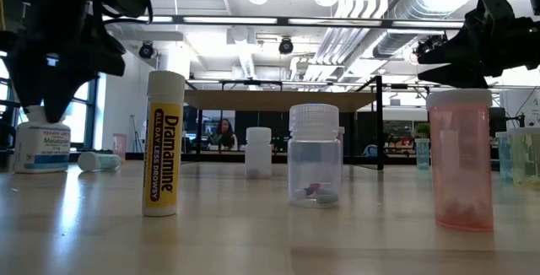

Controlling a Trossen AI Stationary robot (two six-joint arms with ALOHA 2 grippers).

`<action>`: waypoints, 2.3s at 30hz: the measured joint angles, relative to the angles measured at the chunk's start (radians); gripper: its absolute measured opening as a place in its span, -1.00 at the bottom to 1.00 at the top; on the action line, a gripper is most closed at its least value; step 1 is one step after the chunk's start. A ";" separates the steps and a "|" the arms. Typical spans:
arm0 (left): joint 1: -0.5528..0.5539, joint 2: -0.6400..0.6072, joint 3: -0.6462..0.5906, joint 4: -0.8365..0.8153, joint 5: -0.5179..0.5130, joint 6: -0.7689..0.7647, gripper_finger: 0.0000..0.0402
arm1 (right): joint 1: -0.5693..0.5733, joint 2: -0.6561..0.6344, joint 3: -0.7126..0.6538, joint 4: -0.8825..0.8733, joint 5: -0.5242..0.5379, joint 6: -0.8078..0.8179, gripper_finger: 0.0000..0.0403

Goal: Pick and place medicine bottles onto shelf by color
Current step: Put the white pill bottle on the shelf, then put the blue pill bottle on the shelf

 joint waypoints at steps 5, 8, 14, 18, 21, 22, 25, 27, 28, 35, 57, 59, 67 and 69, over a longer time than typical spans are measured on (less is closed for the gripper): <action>0.000 -0.001 0.000 0.000 0.000 0.012 -0.22 | 0.000 0.000 0.000 0.000 0.000 0.000 -0.12; 0.000 -0.004 0.000 0.000 0.010 0.041 -0.20 | 0.000 0.000 0.000 0.000 0.000 0.000 -0.12; 0.009 -0.038 0.040 -0.018 0.027 0.121 -0.21 | 0.000 0.000 0.000 0.000 0.001 0.000 -0.12; 0.033 -0.068 0.107 -0.058 0.001 0.173 -0.22 | 0.000 0.000 0.000 0.000 0.001 0.000 -0.12; 0.061 -0.095 0.173 -0.109 -0.038 0.213 -0.22 | 0.000 0.000 0.000 0.000 0.001 0.000 -0.12; 0.073 -0.102 0.199 -0.131 -0.051 0.227 -0.23 | 0.000 0.000 0.000 0.000 0.001 0.000 -0.12; 0.111 -0.120 0.281 -0.177 -0.095 0.274 -0.27 | 0.000 -0.001 0.000 0.000 0.002 0.000 -0.12; 0.138 -0.128 0.334 -0.201 -0.129 0.313 -0.32 | 0.000 0.000 0.000 0.000 0.005 0.000 -0.12; 0.151 -0.129 0.361 -0.202 -0.141 0.334 -0.34 | 0.000 0.000 0.000 0.000 0.005 0.000 -0.12; 0.230 -0.126 0.490 -0.207 -0.149 0.490 -0.54 | 0.000 0.000 0.000 0.000 0.005 0.000 -0.12; 0.273 -0.125 0.510 -0.207 -0.047 0.545 -0.64 | 0.000 0.000 0.000 0.000 0.004 0.000 -0.12; 0.273 -0.125 0.510 -0.207 -0.021 0.542 -0.64 | 0.000 0.000 0.000 0.000 0.003 0.000 -0.12; 0.261 -0.125 0.510 -0.224 0.040 0.559 -0.64 | 0.000 0.000 0.000 0.000 0.003 0.000 -0.12; 0.243 -0.125 0.510 -0.233 0.045 0.566 -0.64 | 0.000 0.000 0.000 0.000 0.003 0.000 -0.12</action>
